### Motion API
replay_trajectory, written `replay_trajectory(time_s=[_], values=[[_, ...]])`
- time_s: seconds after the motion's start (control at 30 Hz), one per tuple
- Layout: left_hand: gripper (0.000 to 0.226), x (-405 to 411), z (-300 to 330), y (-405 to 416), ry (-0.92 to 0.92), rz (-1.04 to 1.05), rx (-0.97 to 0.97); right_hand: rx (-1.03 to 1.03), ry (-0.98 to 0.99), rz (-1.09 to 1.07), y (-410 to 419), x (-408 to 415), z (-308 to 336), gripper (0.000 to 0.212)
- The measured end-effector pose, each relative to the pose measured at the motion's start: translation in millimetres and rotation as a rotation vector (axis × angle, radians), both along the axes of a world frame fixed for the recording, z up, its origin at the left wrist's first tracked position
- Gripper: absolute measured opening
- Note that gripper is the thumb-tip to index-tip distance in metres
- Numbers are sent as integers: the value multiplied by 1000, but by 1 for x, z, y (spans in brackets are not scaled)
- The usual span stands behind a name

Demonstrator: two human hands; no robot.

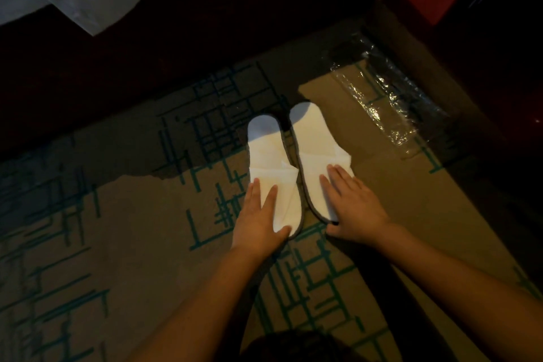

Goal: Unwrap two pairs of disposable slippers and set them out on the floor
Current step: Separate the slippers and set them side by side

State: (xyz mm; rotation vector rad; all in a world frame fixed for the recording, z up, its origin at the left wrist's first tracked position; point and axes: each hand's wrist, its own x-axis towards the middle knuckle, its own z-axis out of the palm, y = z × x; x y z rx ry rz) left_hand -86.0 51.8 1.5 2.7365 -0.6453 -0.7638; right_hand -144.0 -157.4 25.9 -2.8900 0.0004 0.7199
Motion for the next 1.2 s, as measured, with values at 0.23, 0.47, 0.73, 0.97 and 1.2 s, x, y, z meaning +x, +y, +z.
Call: replay_trajectory(time_s=[0.23, 0.47, 0.73, 0.97, 1.2], values=[[95, 0, 9, 3, -26, -175, 6, 104, -15, -43, -7, -8, 0, 85], [86, -1, 8, 1, -21, -210, 52, 106, -8, -17, -10, -5, -3, 73], [80, 36, 5, -17, -68, -208, 43, 82, -11, -3, -27, 45, 5, 72], [80, 71, 2, -29, -89, -137, 8, 53, -29, -2, -39, 87, 7, 72], [81, 88, 3, -36, -134, -128, -33, 42, -5, -14, -41, 114, 6, 73]])
